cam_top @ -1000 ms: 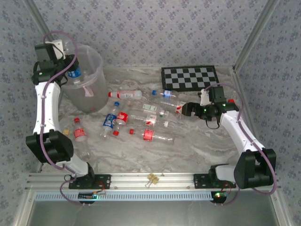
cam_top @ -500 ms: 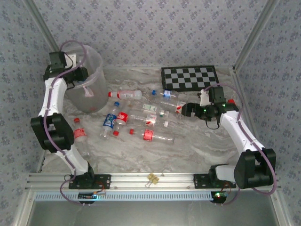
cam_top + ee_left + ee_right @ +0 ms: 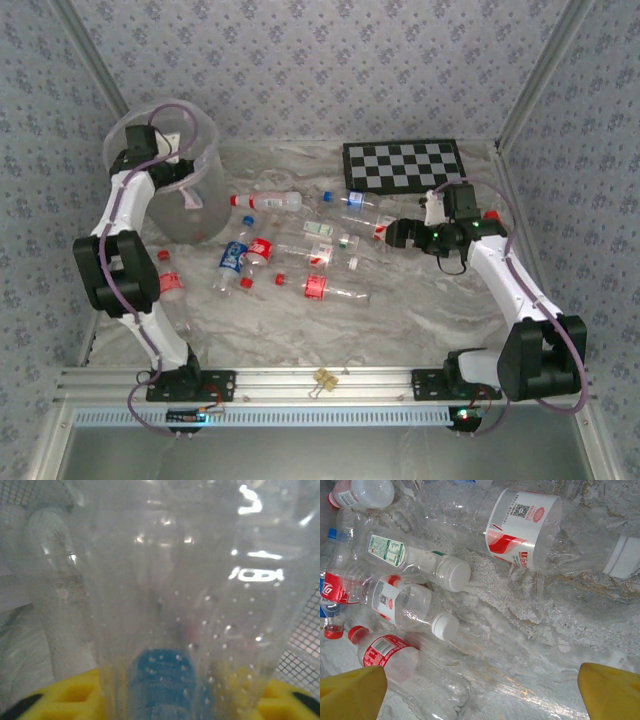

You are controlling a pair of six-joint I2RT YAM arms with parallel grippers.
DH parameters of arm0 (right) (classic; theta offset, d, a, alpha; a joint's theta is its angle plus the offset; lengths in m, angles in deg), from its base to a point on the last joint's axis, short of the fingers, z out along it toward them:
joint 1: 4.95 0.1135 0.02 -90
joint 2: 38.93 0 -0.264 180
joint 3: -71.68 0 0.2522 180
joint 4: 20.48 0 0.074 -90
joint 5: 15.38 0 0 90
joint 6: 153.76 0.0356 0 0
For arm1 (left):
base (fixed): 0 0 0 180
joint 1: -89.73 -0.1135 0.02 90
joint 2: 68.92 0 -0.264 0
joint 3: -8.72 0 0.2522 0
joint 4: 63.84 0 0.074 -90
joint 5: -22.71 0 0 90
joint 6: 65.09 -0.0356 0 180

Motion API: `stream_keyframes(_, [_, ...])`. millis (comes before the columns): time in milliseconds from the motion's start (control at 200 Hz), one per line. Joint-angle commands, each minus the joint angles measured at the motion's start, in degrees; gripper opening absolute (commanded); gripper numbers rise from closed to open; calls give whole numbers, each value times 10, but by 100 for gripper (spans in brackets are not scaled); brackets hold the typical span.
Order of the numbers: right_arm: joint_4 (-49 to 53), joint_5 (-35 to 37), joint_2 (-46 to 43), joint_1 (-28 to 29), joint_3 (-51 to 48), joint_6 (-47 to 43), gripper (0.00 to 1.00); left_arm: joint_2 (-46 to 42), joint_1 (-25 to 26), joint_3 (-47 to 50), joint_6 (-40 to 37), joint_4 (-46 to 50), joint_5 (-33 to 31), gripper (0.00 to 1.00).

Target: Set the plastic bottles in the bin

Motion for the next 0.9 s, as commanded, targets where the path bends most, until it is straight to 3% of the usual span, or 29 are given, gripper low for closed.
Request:
stream_keyframes(0, [-2,-5,0,1,-3,-11,100,3,2,-17,-1,12,22,69])
stream_keyframes(90, [-2,-6,1,1,-3,-8,100,4,2,-31,-4,23,20,84])
stream_keyframes(170, [-2,-6,2,3,-4,-8,100,2,2,-42,-7,33,18,91])
stream_keyframes(750, [2,22,13,5,17,-38,100,-50,2,-116,-28,115,-26,93])
stream_keyframes(895, [-18,73,9,34,22,-97,100,-74,2,-142,-28,137,-31,97])
